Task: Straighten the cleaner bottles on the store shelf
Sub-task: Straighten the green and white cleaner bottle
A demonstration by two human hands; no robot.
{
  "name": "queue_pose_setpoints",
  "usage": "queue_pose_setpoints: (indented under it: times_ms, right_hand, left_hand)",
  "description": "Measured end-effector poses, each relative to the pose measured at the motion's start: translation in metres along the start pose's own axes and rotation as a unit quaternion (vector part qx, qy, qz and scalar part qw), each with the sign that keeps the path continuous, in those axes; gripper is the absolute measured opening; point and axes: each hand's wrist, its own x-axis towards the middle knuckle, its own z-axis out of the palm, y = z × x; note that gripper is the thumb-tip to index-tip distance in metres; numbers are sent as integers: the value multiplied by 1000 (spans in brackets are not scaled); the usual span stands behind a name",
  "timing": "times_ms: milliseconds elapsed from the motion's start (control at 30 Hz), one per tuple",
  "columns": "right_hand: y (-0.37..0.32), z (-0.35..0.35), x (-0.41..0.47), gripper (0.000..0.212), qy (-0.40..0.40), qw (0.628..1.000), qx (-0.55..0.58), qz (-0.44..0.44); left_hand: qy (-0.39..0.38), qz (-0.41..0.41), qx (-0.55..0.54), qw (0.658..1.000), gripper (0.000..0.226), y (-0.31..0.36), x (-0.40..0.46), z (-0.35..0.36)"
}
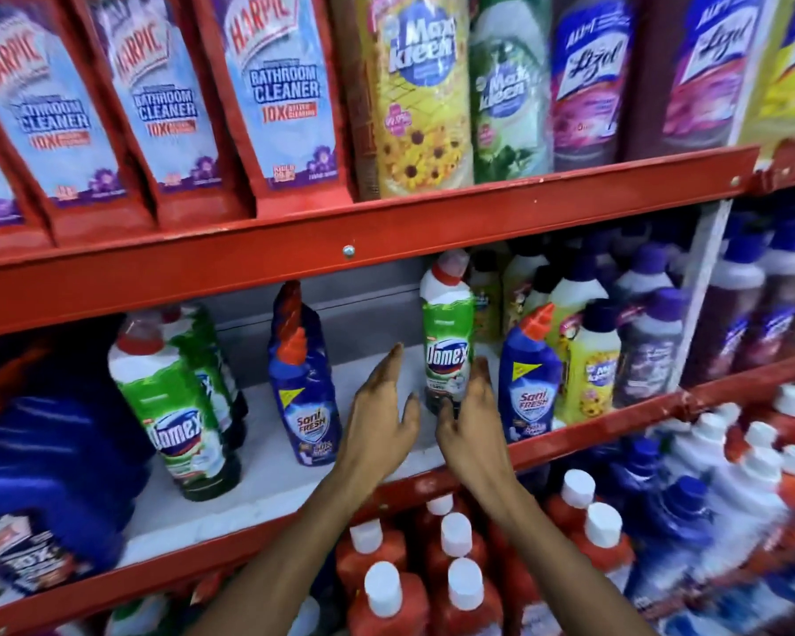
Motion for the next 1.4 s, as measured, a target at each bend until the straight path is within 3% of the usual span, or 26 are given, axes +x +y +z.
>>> queue_pose_setpoints:
  times_ms: [133,233,467,733,967,1200,1400]
  right_hand:
    - [6,1,21,62,-8,1000,21,22]
    - [7,-2,29,54,-21,999,24,7]
    - [10,-5,7,42,3,998,58,-33]
    - [-43,1,-51,42,1,983,124,-138]
    - [-108,66,-95,43,-121,963,156,-182]
    - [-126,141,-114,38,-197,958,135,-157]
    - [-128,159,-112,39,-216,960,91,-150]
  left_hand:
    - [-50,-109,-111,987,64,-1,36,25]
    - [-68,-131,-195,969,55,2,51,35]
    - [60,-71,-209,974,49,9,11,25]
    - [172,6,-186,967,52,13,-59,-50]
    - [297,-59,-116,946,54,-45,-122,-121]
    - [251,-110,-91,957,49,-88,-149,-171]
    - [221,-152,-81,960,42,-106,-150,-173]
